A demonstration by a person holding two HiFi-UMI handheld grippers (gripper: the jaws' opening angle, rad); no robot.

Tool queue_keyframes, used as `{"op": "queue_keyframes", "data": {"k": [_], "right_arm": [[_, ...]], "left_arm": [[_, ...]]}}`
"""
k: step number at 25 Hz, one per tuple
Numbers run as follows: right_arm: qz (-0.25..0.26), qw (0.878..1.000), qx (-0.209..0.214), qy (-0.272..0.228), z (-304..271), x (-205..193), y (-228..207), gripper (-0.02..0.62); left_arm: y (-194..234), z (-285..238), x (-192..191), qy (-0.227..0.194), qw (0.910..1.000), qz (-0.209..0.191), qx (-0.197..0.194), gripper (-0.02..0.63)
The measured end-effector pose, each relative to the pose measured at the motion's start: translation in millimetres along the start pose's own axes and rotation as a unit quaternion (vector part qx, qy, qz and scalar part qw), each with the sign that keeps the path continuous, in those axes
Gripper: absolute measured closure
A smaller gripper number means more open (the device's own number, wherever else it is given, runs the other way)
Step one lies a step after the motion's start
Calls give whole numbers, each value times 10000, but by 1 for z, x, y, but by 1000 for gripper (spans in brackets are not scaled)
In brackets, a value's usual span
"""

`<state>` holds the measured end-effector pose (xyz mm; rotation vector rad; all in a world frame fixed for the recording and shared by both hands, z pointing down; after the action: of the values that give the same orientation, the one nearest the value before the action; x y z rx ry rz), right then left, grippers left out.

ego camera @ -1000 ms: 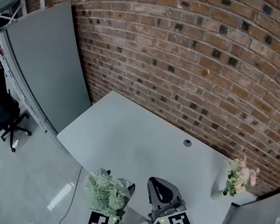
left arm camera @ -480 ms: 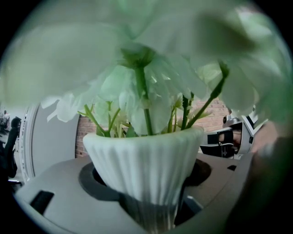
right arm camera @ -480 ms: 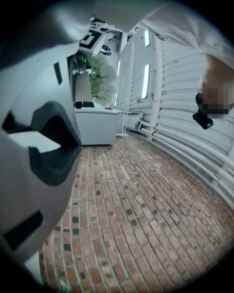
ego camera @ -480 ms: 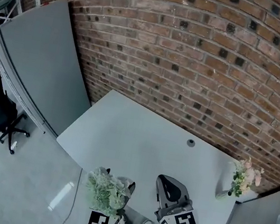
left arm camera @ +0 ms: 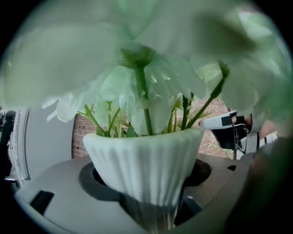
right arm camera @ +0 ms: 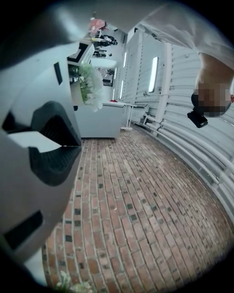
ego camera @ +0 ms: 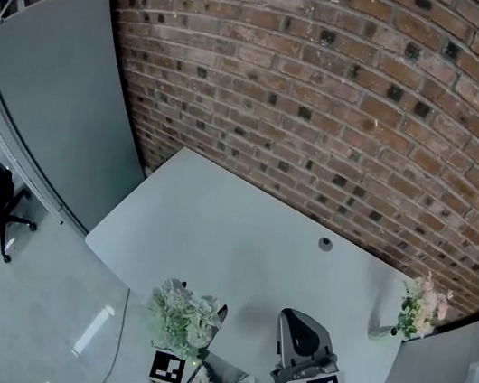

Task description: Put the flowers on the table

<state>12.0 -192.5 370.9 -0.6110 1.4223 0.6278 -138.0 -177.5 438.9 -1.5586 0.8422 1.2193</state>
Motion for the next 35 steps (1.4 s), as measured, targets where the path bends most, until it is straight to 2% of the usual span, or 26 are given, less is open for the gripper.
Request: {"op": "queue_keyframes", "data": {"k": [12, 19, 24, 27, 29, 32, 35], "right_arm": [[39, 9989, -407, 237, 10, -15, 1, 580], [51, 9972, -630, 395, 16, -23, 0, 579], [54, 9959, -752, 501, 19, -29, 0, 580], [66, 9953, -792, 552, 20, -31, 1, 580], [79, 9946, -837, 608, 21, -32, -1, 580], [125, 9932, -934, 680, 22, -32, -7, 580], [150, 9922, -1000, 731, 21, -33, -11, 580]], "left_arm": [[4, -42, -32, -92, 9989, 292, -348, 250], [10, -60, -50, -173, 9982, 438, -384, 250], [8, -73, -63, -223, 9963, 769, -318, 250], [13, -81, -73, -458, 9914, 1225, -102, 250], [16, -86, -80, -381, 9922, 1184, -115, 250], [16, -94, -88, -143, 9959, 844, -307, 250], [19, -105, -93, -300, 9934, 1087, -206, 250]]}}
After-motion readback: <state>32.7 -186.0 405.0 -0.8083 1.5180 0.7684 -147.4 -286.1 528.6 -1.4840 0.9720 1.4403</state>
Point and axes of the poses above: the fingertips, and each gripper's own axes: z backward along the fingers, y to its left, x out of its top, the point moved 1 cm from there along z, backward along the fingers, and after that the axes turned 5 degrees about -y, right-handed, at the moved point
